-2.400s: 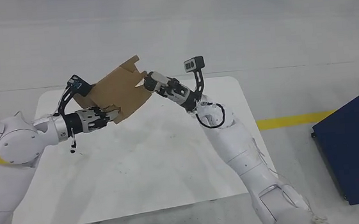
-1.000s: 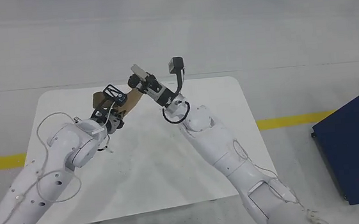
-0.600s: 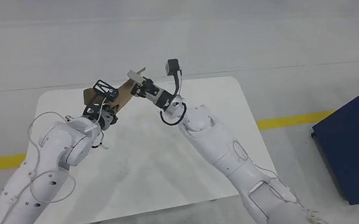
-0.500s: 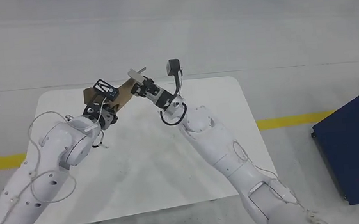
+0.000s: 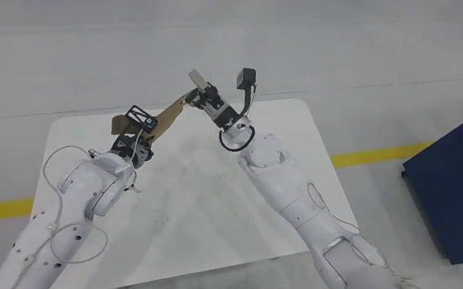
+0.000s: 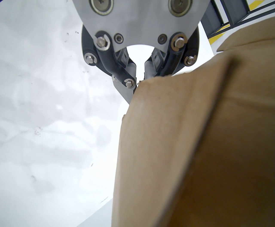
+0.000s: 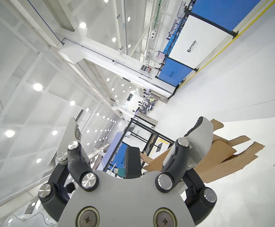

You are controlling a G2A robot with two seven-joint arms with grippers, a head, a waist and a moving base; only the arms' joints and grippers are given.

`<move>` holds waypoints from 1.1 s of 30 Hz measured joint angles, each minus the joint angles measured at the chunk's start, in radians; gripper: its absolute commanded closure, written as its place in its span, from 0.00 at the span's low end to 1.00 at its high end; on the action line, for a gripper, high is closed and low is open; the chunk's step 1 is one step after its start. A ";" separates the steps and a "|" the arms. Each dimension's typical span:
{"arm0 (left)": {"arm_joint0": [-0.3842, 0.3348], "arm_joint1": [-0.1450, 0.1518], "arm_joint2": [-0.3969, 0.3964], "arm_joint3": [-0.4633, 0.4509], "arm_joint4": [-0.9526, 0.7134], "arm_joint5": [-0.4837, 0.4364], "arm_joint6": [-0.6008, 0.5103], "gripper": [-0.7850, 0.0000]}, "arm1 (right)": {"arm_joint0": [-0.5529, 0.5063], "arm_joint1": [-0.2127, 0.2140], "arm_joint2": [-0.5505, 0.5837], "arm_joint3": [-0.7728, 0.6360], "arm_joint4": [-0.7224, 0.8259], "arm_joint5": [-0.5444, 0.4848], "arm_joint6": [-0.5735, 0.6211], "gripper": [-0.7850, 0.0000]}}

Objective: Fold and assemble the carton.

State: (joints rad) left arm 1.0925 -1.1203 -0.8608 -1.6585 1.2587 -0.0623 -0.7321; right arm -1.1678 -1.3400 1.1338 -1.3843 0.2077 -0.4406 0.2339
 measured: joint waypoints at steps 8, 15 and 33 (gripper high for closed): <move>0.015 -0.009 0.015 -0.005 0.042 -0.015 -0.008 1.00 | 0.012 -0.009 -0.048 0.026 0.065 0.018 0.115 0.04; 0.041 -0.008 -0.020 -0.021 0.044 -0.020 0.005 1.00 | 0.036 -0.009 -0.069 0.055 -0.090 0.064 0.109 0.00; 0.033 -0.021 -0.126 -0.013 -0.263 -0.072 -0.088 1.00 | 0.020 -0.012 -0.075 0.046 -0.173 0.072 0.092 0.00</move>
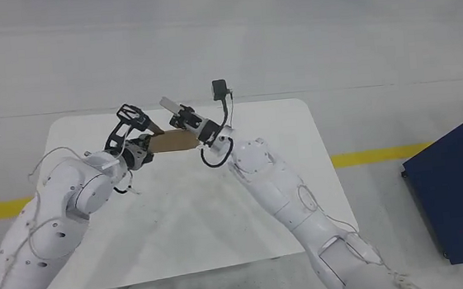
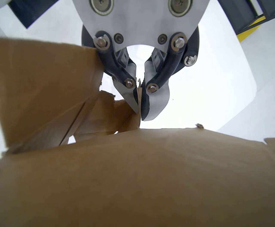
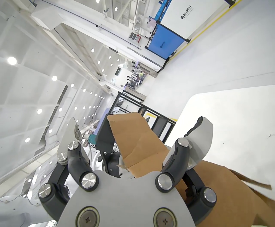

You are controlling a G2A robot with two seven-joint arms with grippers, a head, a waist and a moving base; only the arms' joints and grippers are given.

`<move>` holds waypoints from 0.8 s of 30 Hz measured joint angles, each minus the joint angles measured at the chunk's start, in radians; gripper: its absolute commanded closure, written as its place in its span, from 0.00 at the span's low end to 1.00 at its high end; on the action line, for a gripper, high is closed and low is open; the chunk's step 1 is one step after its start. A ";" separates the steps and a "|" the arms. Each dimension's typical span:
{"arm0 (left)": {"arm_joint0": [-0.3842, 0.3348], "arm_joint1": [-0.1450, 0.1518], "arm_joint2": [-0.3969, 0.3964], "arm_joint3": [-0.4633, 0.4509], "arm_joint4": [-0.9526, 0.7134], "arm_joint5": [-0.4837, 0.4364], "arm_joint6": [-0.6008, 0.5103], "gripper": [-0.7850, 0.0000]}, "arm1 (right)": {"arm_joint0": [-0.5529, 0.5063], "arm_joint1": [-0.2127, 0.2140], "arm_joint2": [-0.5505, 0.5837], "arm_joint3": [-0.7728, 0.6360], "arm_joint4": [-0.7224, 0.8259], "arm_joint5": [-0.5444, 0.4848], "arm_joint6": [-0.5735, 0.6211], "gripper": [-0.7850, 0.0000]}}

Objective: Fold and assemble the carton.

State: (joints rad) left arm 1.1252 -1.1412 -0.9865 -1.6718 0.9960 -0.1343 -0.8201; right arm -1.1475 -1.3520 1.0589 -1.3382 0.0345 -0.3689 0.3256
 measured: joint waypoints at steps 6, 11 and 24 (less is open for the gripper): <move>-0.028 -0.005 -0.019 0.027 -0.130 -0.036 -0.047 1.00 | -0.019 0.004 0.022 -0.023 0.029 -0.041 0.023 0.00; -0.044 -0.001 -0.062 0.059 -0.198 -0.087 -0.049 1.00 | -0.043 0.016 0.063 -0.050 0.063 -0.088 0.104 0.00; 0.044 0.030 -0.193 0.018 -0.176 -0.138 0.011 1.00 | -0.079 0.045 0.190 -0.055 -0.040 -0.154 0.075 0.00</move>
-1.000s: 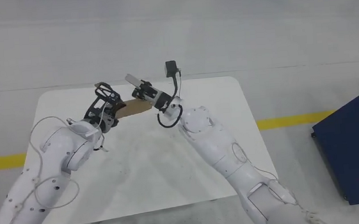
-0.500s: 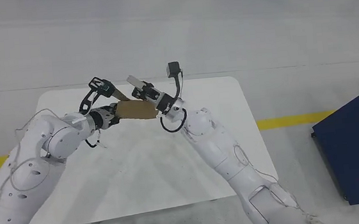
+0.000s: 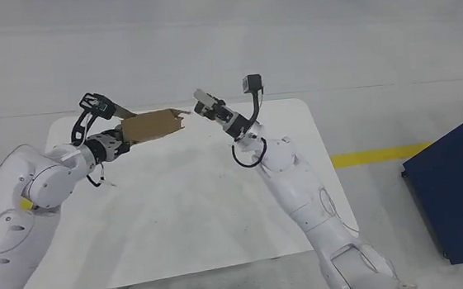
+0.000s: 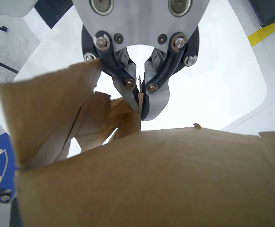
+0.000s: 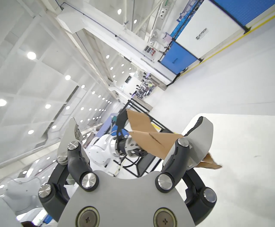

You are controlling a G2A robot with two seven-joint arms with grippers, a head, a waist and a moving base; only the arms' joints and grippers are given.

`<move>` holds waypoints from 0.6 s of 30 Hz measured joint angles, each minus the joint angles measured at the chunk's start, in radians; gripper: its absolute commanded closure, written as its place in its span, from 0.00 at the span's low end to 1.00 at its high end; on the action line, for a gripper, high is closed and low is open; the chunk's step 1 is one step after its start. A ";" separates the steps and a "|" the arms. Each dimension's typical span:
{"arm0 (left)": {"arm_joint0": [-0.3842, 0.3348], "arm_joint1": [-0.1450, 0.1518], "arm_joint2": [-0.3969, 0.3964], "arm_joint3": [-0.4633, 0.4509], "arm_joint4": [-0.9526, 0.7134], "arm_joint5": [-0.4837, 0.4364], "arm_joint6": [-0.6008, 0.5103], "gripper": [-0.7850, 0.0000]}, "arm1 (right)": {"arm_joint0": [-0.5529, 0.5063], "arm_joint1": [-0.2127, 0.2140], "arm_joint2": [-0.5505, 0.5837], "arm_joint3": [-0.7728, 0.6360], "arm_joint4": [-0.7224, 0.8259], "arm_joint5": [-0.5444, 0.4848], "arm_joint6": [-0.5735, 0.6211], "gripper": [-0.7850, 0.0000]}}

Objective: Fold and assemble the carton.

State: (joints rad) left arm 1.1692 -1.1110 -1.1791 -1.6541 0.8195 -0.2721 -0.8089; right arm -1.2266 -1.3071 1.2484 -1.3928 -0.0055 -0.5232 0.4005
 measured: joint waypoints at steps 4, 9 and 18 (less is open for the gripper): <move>0.011 0.007 -0.029 -0.006 -0.158 -0.073 -0.102 1.00 | 0.014 0.005 0.002 0.034 -0.057 -0.023 0.029 0.00; -0.042 0.019 -0.063 0.067 -0.456 -0.128 -0.368 1.00 | 0.027 0.012 0.024 0.064 -0.002 -0.056 0.085 0.00; -0.197 0.027 -0.042 0.297 -0.917 -0.052 -0.690 1.00 | 0.053 0.028 0.028 0.104 0.160 -0.108 0.335 0.00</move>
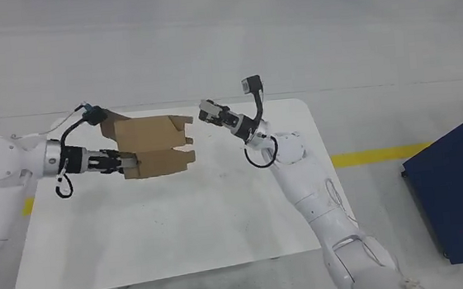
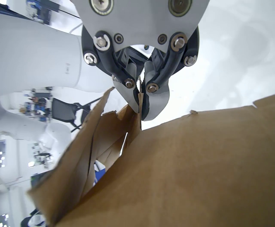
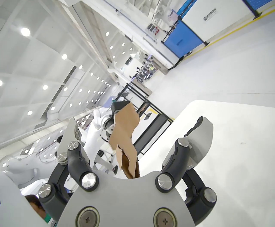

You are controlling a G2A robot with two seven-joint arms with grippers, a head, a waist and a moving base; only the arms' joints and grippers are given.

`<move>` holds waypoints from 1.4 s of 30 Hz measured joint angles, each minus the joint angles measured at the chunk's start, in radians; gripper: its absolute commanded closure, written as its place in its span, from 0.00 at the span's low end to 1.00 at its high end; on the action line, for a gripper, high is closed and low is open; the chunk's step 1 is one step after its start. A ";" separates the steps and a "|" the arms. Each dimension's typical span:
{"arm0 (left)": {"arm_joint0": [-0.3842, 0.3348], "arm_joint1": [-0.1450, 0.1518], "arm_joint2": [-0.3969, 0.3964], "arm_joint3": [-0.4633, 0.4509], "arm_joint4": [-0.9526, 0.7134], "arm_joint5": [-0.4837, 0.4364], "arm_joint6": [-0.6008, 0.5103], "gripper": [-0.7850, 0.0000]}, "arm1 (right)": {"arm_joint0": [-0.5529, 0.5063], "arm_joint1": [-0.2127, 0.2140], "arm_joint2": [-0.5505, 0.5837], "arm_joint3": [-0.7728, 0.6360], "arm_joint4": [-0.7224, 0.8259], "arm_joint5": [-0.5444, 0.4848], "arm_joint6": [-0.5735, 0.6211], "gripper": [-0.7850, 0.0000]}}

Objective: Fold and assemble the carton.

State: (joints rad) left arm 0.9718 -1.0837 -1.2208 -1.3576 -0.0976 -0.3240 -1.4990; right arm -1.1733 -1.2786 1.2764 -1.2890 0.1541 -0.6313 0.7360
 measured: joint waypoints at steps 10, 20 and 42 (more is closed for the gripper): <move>-0.171 0.029 0.203 0.207 -0.332 0.040 -0.037 1.00 | 0.033 0.003 -0.048 0.036 0.030 -0.017 0.104 0.24; -0.222 0.072 0.309 0.227 -0.445 0.040 -0.037 1.00 | 0.028 0.015 -0.049 0.032 0.086 -0.042 0.173 0.53; -0.241 0.114 0.375 0.210 -0.533 0.038 -0.036 1.00 | 0.014 0.041 -0.053 0.011 0.126 -0.057 0.265 0.56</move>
State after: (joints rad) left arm 0.7305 -0.9699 -0.8457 -1.1478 -0.6306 -0.2858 -1.5348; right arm -1.1596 -1.2376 1.2232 -1.2782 0.2800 -0.6879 1.0009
